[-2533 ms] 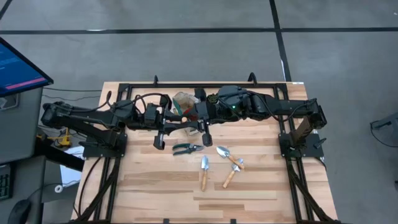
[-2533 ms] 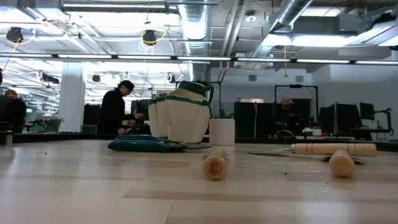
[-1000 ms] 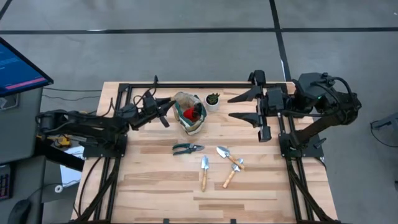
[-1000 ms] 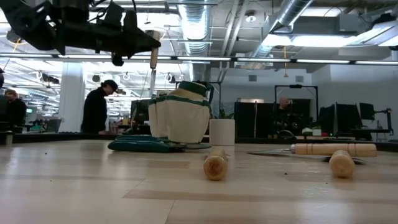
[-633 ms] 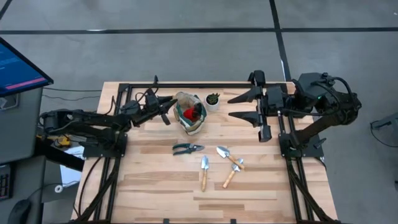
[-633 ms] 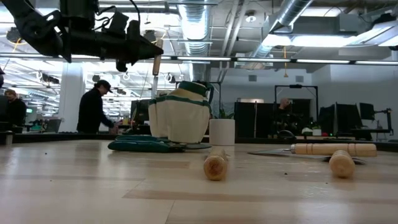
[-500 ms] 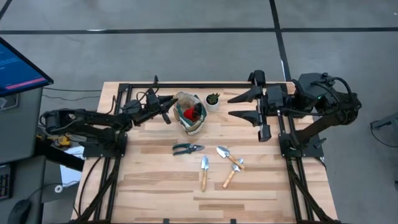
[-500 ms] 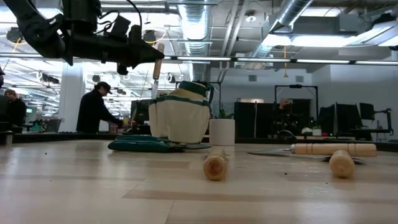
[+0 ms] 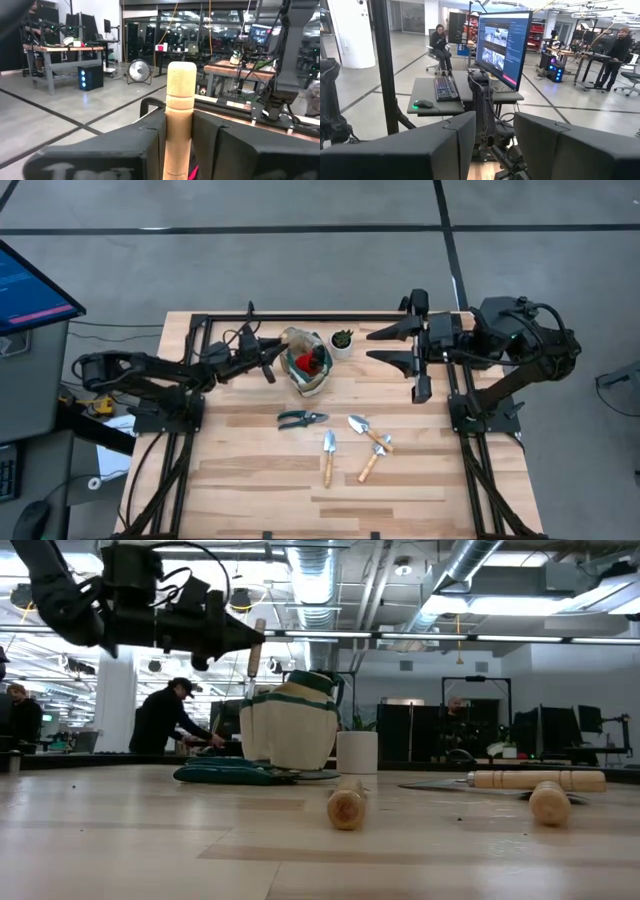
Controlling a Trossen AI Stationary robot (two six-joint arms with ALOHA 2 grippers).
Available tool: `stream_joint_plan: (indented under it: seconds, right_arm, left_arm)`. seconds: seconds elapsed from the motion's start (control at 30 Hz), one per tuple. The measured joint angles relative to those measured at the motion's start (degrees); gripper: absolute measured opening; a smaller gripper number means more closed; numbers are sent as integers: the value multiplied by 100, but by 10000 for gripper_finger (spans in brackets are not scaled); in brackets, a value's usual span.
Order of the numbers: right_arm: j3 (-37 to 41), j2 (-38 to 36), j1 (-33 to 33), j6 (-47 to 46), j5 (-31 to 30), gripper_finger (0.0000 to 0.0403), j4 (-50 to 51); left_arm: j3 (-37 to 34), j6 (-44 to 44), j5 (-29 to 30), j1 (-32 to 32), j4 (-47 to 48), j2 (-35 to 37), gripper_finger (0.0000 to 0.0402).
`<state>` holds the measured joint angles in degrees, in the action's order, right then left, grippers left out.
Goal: Pick & Place Garden tools in Gardening bag
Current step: Put the light brown trowel into the pocket of the white gardening bag
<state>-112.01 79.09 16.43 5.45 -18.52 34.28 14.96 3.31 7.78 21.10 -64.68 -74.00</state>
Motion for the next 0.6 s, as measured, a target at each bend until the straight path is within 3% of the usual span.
stream_joint_plan:
  seconds: [0.2, 0.6]
  right_arm:
    - [0, 0, 0, -15, -125, 127, -2]
    - [2, 93, -7, -93, -231, 127, -156]
  left_arm:
    - [-560, 53, 81, -1, -769, 0, 46]
    - [-605, 14, 120, -2, -882, -2, 48]
